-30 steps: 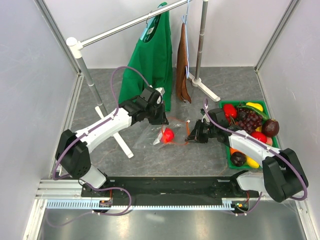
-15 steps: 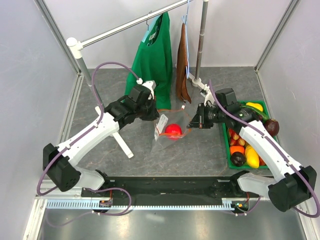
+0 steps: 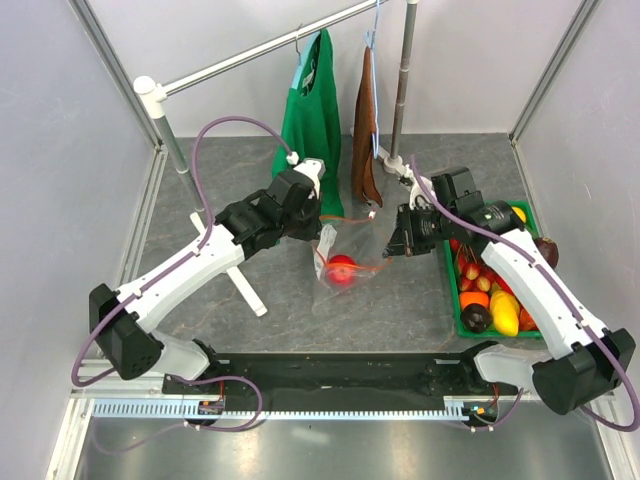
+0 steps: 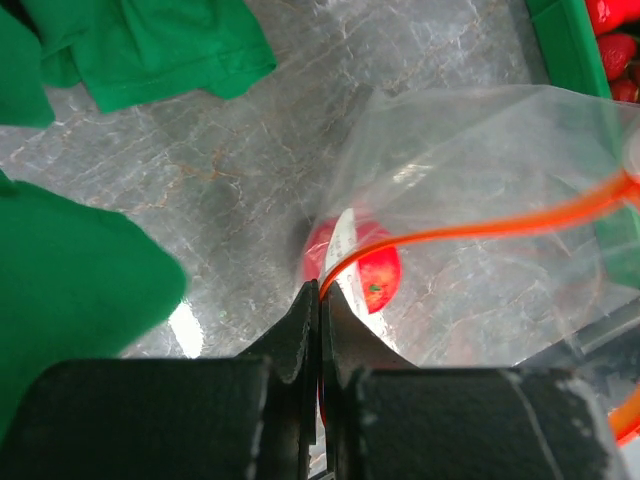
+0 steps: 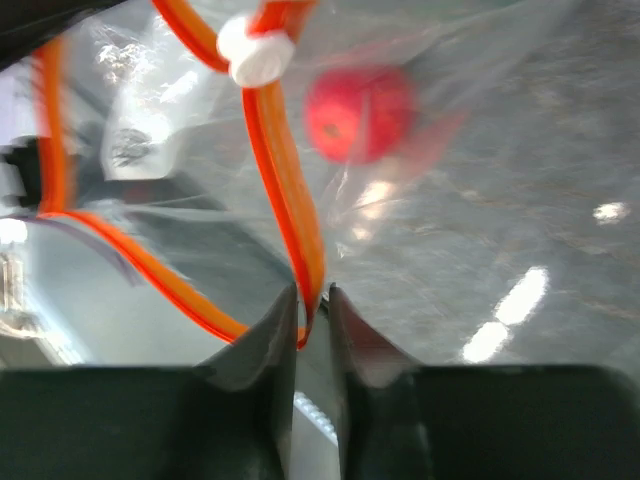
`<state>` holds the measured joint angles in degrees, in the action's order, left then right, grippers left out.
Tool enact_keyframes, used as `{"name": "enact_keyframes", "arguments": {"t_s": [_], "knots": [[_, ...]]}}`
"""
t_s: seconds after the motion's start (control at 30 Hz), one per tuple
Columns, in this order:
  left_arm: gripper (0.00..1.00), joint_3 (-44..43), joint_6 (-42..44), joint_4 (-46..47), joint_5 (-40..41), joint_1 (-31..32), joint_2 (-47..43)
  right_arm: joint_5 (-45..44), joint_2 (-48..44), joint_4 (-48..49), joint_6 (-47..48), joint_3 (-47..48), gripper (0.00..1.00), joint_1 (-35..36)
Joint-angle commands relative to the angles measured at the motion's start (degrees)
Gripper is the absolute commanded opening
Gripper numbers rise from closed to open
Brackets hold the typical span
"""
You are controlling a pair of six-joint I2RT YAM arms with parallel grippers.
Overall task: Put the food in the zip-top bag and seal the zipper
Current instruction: Adjust the zipper food storage bag at the center of the board.
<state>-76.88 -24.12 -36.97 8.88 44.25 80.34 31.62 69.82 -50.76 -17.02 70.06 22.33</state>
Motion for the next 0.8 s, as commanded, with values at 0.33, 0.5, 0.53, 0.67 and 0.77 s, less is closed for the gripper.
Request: {"name": "enact_keyframes", "arguments": {"t_s": [0.33,0.5,0.53,0.67,0.77], "knots": [[0.02,-2.3,-1.5,1.4,-1.7,-0.5,5.4,-22.4,1.8,-17.5,28.8,17.7,0.93,-7.0],[0.02,-1.3,-1.4,1.9,-2.8,-0.5,4.7,-33.9,-1.9,-27.6,35.1,16.4,0.98,-10.4],[0.02,-1.1,-1.4,2.1,-3.1,-0.5,4.6,-38.6,-3.5,-28.2,34.8,15.0,0.98,-12.7],[0.02,-0.3,-0.7,2.5,-3.9,-0.4,3.8,-41.7,-6.4,-30.2,33.5,6.9,0.98,-22.0],[0.02,0.5,0.6,3.0,-3.8,-0.4,3.0,-39.6,-8.6,-31.0,32.7,3.0,0.98,-30.2]]}}
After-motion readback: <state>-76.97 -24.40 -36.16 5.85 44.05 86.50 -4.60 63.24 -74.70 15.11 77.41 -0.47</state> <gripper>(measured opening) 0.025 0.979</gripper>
